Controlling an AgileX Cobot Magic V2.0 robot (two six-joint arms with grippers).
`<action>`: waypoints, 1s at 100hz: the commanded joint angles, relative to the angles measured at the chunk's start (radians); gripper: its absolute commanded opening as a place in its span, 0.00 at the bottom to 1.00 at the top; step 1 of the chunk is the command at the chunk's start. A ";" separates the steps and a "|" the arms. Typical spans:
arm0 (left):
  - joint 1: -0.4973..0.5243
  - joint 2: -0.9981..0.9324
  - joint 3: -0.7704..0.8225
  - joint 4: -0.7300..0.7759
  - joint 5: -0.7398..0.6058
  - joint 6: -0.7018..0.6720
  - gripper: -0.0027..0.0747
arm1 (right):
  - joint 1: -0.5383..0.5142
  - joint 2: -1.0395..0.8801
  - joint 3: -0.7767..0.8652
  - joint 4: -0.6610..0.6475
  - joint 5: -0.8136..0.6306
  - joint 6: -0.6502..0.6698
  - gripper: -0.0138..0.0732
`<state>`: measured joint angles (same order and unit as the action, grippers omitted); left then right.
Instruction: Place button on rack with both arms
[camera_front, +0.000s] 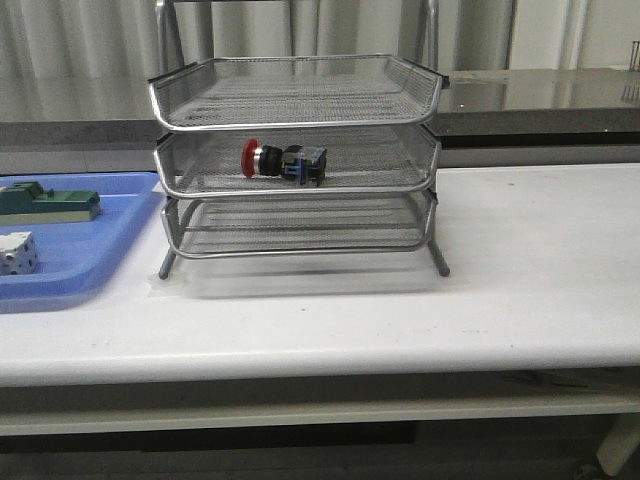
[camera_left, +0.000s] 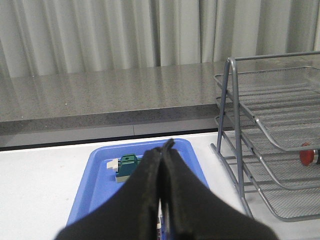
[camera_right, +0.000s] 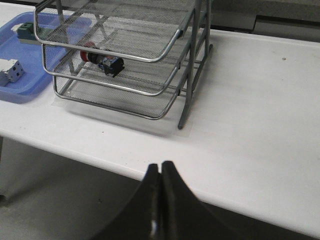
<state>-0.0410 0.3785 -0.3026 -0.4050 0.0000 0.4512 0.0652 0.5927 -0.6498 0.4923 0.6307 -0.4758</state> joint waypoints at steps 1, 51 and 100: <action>0.000 0.005 -0.030 -0.009 -0.073 -0.011 0.01 | -0.005 -0.010 -0.026 -0.013 -0.085 -0.005 0.09; 0.000 0.005 -0.030 -0.009 -0.073 -0.011 0.01 | -0.005 -0.295 0.320 -0.437 -0.345 0.422 0.09; 0.000 0.005 -0.030 -0.009 -0.073 -0.011 0.01 | -0.005 -0.570 0.658 -0.487 -0.605 0.486 0.09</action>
<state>-0.0410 0.3785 -0.3026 -0.4050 0.0000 0.4505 0.0652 0.0421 0.0066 0.0176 0.1365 0.0087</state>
